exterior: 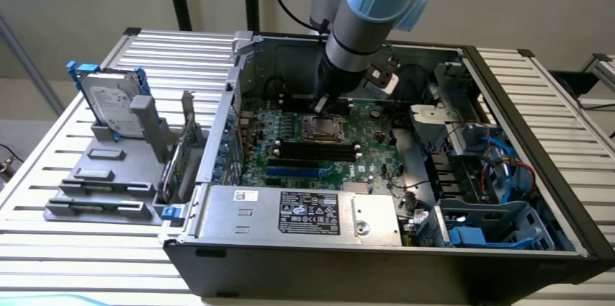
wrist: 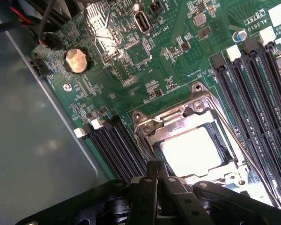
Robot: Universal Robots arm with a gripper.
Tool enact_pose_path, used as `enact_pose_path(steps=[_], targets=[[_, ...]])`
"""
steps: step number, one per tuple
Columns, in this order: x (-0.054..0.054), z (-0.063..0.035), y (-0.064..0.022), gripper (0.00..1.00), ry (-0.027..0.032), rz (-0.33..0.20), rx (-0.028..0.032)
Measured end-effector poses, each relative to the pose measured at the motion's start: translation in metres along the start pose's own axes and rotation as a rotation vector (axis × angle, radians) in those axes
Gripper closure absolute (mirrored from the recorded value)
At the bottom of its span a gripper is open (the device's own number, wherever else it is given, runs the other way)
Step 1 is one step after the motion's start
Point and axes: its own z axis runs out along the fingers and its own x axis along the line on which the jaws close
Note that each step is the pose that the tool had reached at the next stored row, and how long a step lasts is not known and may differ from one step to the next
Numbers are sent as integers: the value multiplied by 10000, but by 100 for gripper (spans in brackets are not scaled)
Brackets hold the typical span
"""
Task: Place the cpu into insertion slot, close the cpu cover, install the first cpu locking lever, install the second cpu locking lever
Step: 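Install the first cpu locking lever, then install the second cpu locking lever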
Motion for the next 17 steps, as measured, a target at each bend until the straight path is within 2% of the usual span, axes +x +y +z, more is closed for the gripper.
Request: enact_pose_path(steps=[17], targets=[[0,0,-1,89,1,-1,1]])
